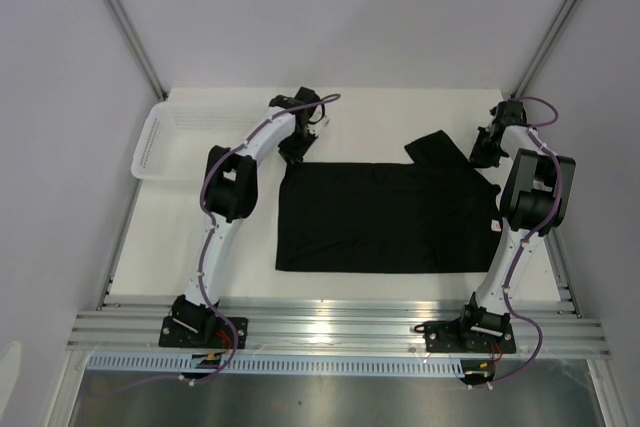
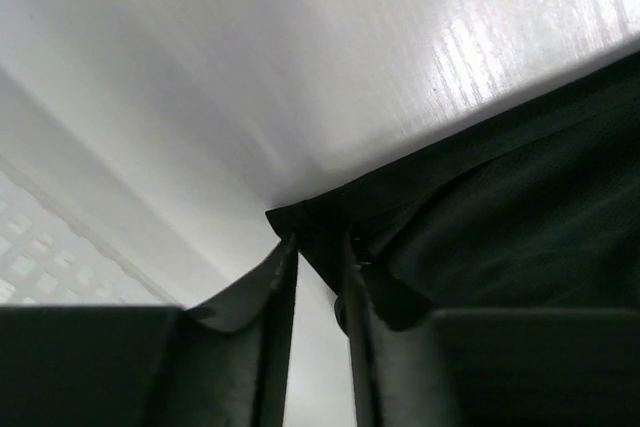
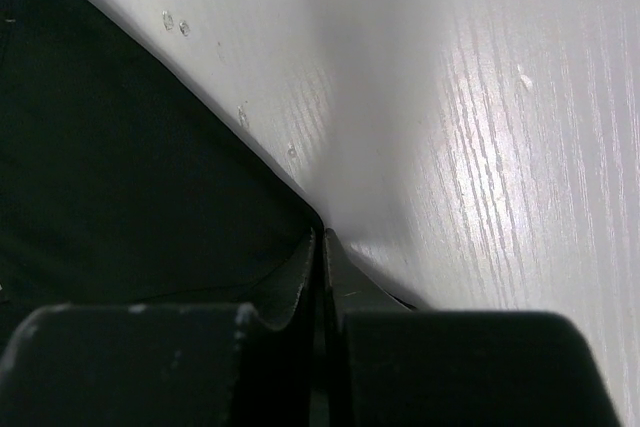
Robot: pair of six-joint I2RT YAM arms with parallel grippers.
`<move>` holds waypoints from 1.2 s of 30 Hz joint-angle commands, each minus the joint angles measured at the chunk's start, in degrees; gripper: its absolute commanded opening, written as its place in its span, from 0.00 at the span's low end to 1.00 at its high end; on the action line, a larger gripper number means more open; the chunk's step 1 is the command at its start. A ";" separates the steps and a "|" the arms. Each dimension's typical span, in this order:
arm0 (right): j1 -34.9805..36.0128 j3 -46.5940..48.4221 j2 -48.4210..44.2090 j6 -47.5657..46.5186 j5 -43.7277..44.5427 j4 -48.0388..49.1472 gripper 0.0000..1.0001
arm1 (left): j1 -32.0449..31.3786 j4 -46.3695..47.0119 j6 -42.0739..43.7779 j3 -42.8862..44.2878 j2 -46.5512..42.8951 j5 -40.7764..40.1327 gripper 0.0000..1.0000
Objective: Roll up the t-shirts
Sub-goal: Fold the tshirt
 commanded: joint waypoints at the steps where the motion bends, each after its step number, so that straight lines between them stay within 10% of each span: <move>1: 0.69 -1.04 -2.39 -1.17 -0.25 -1.57 0.05 | 0.08 -1.49 0.25 0.86 -1.68 -2.01 0.31; 15: 0.78 -4.12 -5.11 -0.90 0.19 -0.08 0.02 | 0.87 0.00 -7.49 -5.04 -5.64 4.12 0.56; 22: 0.52 -4.20 -6.34 -1.43 0.98 -0.78 0.02 | 1.75 -4.85 -6.61 -0.97 -2.11 10.64 0.17; 26: 0.43 -4.03 -5.91 -1.43 0.72 -0.96 0.02 | 2.01 -4.14 -6.26 -0.37 -1.94 10.99 0.13; 36: 0.51 -4.03 -5.11 -1.43 0.54 -1.05 0.03 | 1.93 -3.17 -8.18 -1.93 -3.87 8.53 0.42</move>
